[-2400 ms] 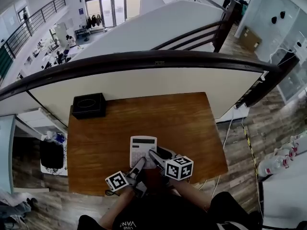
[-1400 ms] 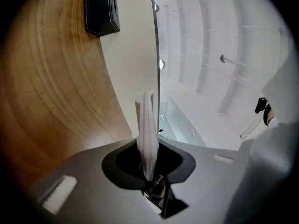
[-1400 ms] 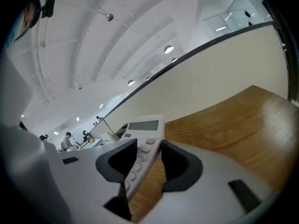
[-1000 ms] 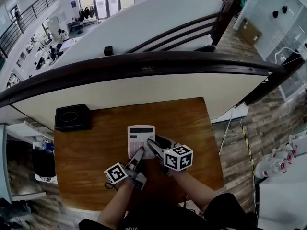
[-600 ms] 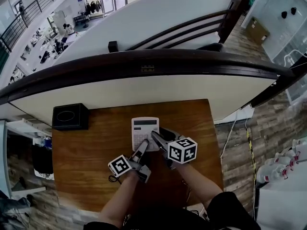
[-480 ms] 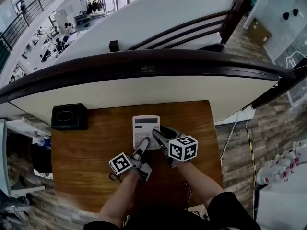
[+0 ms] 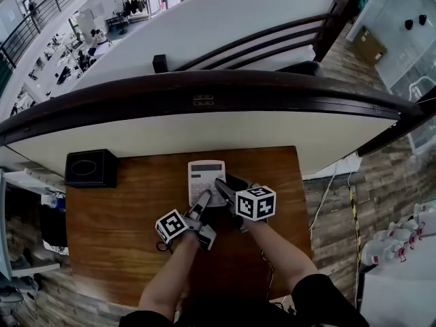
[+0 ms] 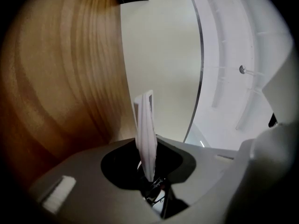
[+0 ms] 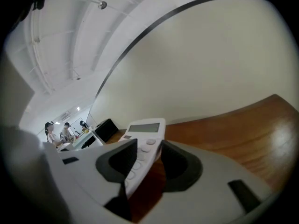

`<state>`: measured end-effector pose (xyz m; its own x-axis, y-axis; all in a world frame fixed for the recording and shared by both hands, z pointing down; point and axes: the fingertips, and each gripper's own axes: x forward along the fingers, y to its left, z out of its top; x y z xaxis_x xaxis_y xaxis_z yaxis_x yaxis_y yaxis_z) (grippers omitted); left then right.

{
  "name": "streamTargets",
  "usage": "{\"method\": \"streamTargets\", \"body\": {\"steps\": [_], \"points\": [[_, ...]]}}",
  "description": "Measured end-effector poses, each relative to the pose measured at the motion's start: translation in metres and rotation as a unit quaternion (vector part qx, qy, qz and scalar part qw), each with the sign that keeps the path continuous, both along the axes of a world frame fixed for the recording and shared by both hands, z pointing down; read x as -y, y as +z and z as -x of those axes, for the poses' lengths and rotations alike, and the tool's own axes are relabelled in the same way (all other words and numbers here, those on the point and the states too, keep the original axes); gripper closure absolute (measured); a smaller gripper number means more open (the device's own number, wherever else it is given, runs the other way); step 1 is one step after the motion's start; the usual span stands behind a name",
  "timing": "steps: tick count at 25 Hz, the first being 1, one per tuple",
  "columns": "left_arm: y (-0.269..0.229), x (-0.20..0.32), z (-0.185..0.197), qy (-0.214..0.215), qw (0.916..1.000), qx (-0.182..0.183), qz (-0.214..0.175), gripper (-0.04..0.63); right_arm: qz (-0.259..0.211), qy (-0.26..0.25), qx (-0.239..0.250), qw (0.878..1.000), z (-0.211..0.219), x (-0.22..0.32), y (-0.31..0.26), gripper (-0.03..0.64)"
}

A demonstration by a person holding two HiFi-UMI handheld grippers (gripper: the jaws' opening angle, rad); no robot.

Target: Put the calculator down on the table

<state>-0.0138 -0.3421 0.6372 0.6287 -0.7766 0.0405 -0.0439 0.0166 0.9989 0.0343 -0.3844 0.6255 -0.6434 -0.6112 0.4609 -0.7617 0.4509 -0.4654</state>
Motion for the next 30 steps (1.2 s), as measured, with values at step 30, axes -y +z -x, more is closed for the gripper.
{"method": "streamTargets", "body": {"steps": [30], "points": [[0.034,0.054,0.013,-0.062,0.9936,-0.028,0.090,0.534,-0.077,-0.054,-0.102,0.990,0.009,-0.014,0.006,0.494]]}}
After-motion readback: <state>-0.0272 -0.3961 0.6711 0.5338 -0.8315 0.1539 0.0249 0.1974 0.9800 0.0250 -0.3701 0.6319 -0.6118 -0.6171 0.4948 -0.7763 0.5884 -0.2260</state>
